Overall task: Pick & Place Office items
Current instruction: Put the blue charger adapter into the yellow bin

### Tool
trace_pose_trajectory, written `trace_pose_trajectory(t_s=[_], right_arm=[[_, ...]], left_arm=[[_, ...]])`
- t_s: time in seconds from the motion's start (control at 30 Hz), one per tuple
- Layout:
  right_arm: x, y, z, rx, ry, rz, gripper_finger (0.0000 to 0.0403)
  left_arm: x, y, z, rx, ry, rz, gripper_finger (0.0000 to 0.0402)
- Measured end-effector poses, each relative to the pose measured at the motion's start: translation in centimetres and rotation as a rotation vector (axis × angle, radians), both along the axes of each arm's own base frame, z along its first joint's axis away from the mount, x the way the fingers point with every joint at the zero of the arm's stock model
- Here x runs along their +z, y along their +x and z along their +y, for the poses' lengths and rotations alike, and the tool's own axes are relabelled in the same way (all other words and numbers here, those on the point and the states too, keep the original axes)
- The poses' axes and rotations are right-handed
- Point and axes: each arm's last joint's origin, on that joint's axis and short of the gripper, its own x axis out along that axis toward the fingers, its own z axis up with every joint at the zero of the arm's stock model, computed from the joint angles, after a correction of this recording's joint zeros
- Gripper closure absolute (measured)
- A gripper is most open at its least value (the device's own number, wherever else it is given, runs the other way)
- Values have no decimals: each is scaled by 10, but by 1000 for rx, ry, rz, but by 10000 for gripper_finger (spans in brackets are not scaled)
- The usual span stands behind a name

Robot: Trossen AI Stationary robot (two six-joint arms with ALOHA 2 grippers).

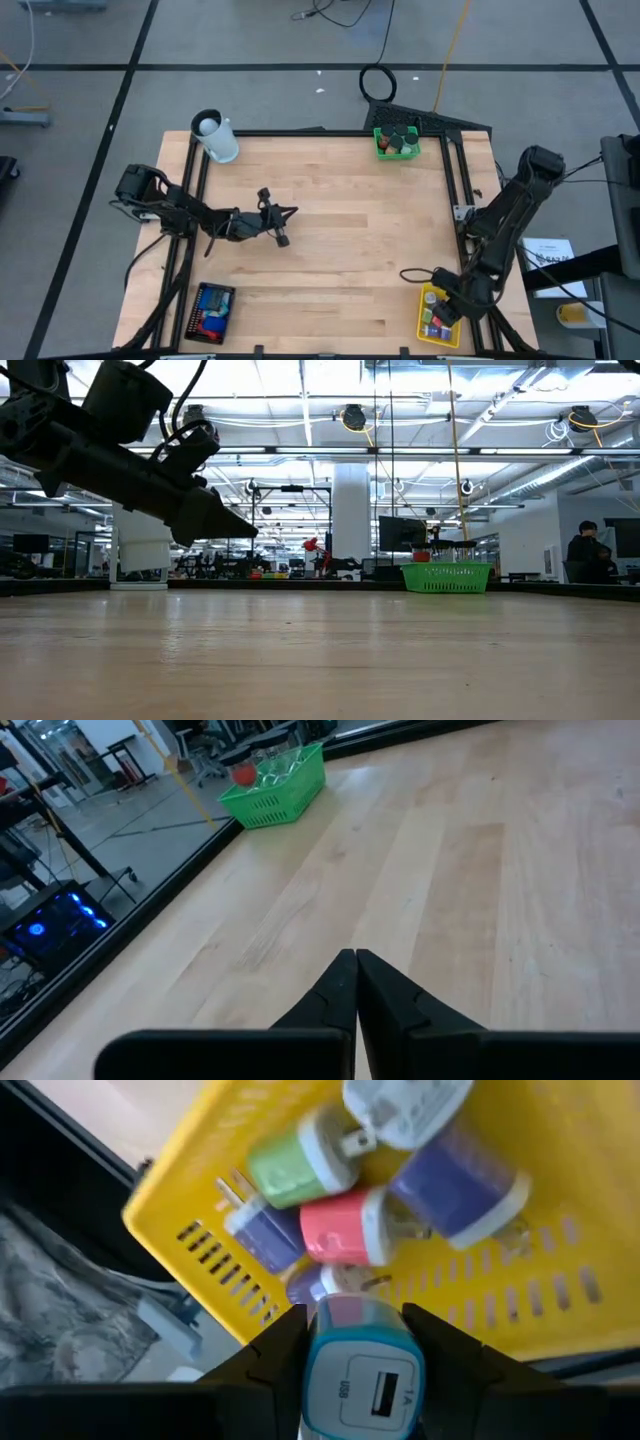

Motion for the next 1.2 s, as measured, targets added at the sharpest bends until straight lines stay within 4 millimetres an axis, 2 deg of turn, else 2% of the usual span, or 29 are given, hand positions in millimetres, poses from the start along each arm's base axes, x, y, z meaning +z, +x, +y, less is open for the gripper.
trace_pose_trajectory(t_s=[0.17, 0.37, 0.6, 0.8, 1.0, 1.2], right_arm=[[-5, 2, 4, 8, 0, 12, 267], [-6, 3, 4, 4, -10, 19, 253], [-7, 6, 2, -13, -11, 19, 254], [-7, 4, 2, -13, -4, 76, 229], [-7, 4, 2, -11, 6, 104, 211], [-7, 3, 2, 5, 11, 123, 221]], left_arm=[[0, 0, 0, -4, -1, 2, 383], [-2, -1, 0, -4, 3, 23, 398], [-2, -1, 0, -4, 3, 24, 382], [-2, -1, 0, -5, 7, 27, 398], [-2, -1, 0, -5, 7, 27, 380], [-3, -1, 0, -5, 8, 31, 395]])
